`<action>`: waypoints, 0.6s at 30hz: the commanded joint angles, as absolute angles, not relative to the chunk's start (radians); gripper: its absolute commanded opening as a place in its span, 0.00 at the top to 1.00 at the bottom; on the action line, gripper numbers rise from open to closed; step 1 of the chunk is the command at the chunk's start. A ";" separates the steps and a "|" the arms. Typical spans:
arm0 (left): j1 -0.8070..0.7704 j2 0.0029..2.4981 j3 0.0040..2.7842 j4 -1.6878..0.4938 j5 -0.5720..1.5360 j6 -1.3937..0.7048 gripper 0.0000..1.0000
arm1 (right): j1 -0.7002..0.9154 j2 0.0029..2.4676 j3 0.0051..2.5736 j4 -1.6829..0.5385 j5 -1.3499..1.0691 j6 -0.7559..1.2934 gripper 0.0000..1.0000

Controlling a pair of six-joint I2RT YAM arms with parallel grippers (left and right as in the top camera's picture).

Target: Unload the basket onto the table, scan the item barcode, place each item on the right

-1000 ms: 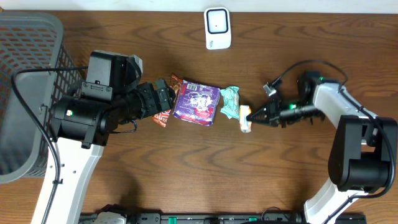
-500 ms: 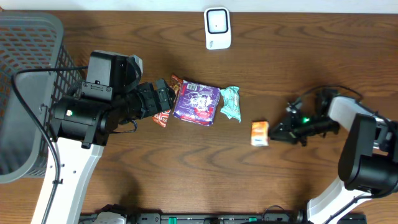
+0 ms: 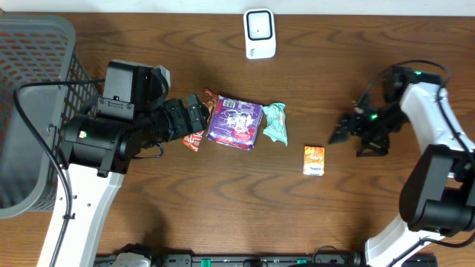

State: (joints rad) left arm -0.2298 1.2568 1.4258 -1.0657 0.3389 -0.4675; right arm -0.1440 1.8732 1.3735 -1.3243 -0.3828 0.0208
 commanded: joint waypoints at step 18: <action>-0.226 1.261 1.437 -1.066 0.347 -0.461 0.02 | 0.023 1.864 1.024 -0.896 -0.462 0.175 0.57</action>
State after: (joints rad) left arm -0.2298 1.2568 1.4258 -1.0660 0.3389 -0.4675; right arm -0.0143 1.8648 1.0538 -0.9142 -0.4400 0.1535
